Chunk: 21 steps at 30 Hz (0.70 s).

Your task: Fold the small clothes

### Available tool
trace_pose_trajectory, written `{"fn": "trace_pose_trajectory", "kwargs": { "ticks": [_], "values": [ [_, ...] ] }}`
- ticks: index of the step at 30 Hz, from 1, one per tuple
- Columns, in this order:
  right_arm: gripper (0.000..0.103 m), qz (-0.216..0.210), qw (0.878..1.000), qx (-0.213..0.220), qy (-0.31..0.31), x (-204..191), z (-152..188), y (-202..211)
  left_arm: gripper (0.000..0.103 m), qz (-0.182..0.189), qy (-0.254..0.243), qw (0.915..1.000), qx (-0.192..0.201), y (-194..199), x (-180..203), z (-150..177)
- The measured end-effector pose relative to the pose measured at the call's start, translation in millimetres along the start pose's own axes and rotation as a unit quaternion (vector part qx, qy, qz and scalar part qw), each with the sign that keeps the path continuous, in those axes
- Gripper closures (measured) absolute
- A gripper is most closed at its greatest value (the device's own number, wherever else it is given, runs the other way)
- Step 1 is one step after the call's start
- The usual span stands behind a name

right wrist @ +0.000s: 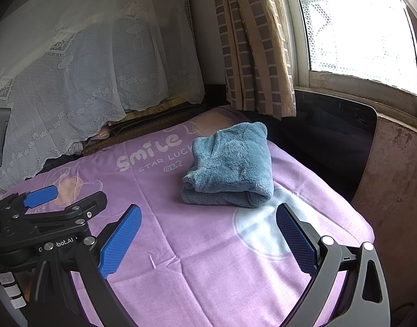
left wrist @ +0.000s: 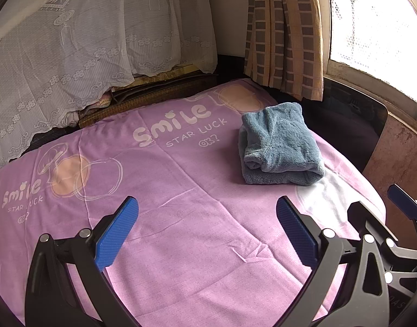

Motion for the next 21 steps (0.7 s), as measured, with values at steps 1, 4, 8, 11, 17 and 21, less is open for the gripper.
{"fn": "trace_pose_trajectory", "kwargs": {
  "ticks": [1,4,8,11,17,21],
  "values": [
    [0.003,0.0,1.0,0.0,0.0,-0.1,0.1,0.0,0.004,0.0,0.0,1.0,0.0,0.1,-0.2,0.1],
    [0.003,0.0,1.0,-0.001,0.0,-0.2,0.1,0.4,0.004,0.0,0.0,1.0,0.0,0.3,-0.4,0.2],
    [0.003,-0.002,1.0,0.0,-0.001,-1.4,-0.9,0.6,0.004,-0.005,-0.001,1.0,0.007,2.8,-0.7,-0.1],
    [0.003,-0.004,1.0,0.0,-0.001,-2.5,-1.6,0.4,0.004,-0.011,-0.003,0.9998,0.015,6.5,-2.5,-0.8],
    [0.003,-0.004,1.0,0.0,-0.002,-2.3,-1.8,0.1,0.004,-0.01,0.0,0.9999,0.013,6.1,-3.3,-1.2],
    [0.003,-0.004,1.0,-0.001,0.0,-2.8,-2.2,-0.3,0.004,-0.007,0.009,0.9999,0.003,1.0,-2.9,-1.2]
  ]
}}
Point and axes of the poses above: each gripper's, at about its wrist camera, not at the fingertips, and y roughly against the way its jaws point, x to its right, z to its underside, the point moved 2 cm from there along -y, roughly the way its jaws point, and after that the axes turned 14 degrees about z, right-handed, at the moved point
